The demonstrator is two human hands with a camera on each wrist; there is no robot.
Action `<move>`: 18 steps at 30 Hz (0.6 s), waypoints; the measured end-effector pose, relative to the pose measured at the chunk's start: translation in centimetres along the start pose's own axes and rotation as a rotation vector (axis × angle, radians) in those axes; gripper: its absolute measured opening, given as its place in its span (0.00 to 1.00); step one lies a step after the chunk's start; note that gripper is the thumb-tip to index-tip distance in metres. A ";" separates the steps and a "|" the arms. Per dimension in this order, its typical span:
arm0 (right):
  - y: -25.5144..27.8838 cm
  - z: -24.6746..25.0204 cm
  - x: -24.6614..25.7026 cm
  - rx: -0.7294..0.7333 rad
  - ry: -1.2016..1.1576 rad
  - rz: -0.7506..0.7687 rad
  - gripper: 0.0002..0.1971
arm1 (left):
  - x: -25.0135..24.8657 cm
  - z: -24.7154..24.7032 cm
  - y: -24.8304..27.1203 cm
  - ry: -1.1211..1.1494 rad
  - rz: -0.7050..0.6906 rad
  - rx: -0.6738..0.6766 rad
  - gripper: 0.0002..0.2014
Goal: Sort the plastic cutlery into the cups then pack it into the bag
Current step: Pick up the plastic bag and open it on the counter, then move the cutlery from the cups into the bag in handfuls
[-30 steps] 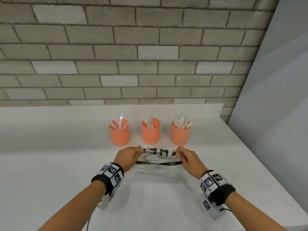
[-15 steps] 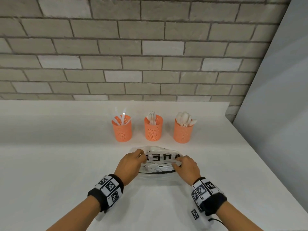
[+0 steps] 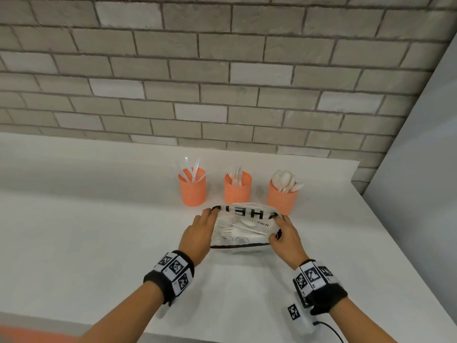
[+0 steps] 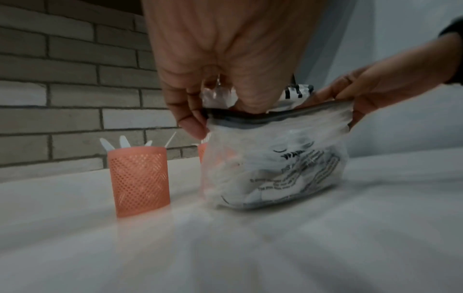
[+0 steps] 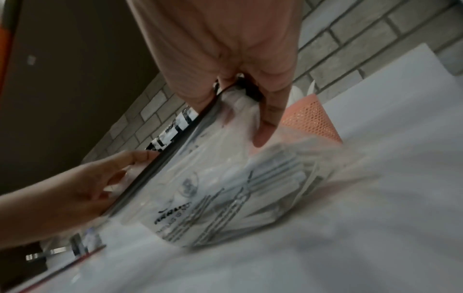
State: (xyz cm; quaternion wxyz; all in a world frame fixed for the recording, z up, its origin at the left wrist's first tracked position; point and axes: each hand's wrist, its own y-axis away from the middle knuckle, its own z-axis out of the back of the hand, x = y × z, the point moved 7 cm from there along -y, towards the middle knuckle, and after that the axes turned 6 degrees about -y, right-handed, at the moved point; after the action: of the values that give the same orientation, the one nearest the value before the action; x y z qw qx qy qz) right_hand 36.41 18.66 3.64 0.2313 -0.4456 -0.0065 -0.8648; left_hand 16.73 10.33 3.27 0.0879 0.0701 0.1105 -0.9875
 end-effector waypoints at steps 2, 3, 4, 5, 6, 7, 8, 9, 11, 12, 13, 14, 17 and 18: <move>0.6 -0.5 -1.1 0.091 0.078 -0.040 0.27 | -0.6 -1.0 0.9 -0.024 -0.007 0.015 0.40; 0.9 -0.7 -1.7 0.135 0.144 -0.054 0.27 | -0.8 -1.4 1.2 -0.012 0.013 0.029 0.39; 1.2 -0.6 -2.2 0.152 0.226 -0.067 0.26 | -1.0 -1.6 1.4 0.003 0.034 0.034 0.38; 1.4 -0.2 -2.1 0.127 0.321 -0.064 0.25 | -1.2 -1.5 1.5 0.011 0.045 0.042 0.36; 1.6 0.5 -1.5 0.064 0.420 -0.029 0.25 | -1.4 -1.3 1.6 0.023 0.044 0.045 0.34; 1.8 1.0 -0.6 -0.008 0.502 0.026 0.24 | -1.7 -1.1 1.6 0.032 0.037 0.048 0.33; 2.1 0.9 0.5 -0.039 0.589 0.093 0.23 | -1.7 -1.0 1.7 0.037 0.036 0.058 0.32; 2.4 0.6 1.6 -0.060 0.670 0.154 0.21 | -1.6 -1.1 1.8 0.042 0.049 0.075 0.31; 2.7 -0.8 3.1 -0.040 0.709 0.247 0.19 | -1.2 -1.0 1.7 0.070 0.089 0.099 0.33; 2.8 -1.6 3.6 0.011 0.704 0.282 0.17 | -1.1 -0.8 1.5 0.088 0.104 0.100 0.34; 2.8 -2.6 3.8 0.080 0.678 0.307 0.16 | -1.2 -0.6 1.3 0.104 0.113 0.101 0.35; 2.8 -3.6 3.9 0.151 0.628 0.330 0.16 | -1.3 -0.3 1.0 0.115 0.110 0.100 0.36; 2.0 -5.9 3.6 0.356 0.505 0.268 0.22 | -1.8 0.5 -0.1 0.103 0.068 0.095 0.37; 1.5 -6.1 3.5 0.401 0.469 0.213 0.23 | -1.8 0.7 -0.3 0.091 0.058 0.101 0.38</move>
State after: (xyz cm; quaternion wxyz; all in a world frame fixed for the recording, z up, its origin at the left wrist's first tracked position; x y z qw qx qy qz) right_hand 30.56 14.60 2.39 0.3989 -0.1778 -0.0765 -0.8963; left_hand 18.32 10.74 4.25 0.1078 0.1224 0.0622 -0.9846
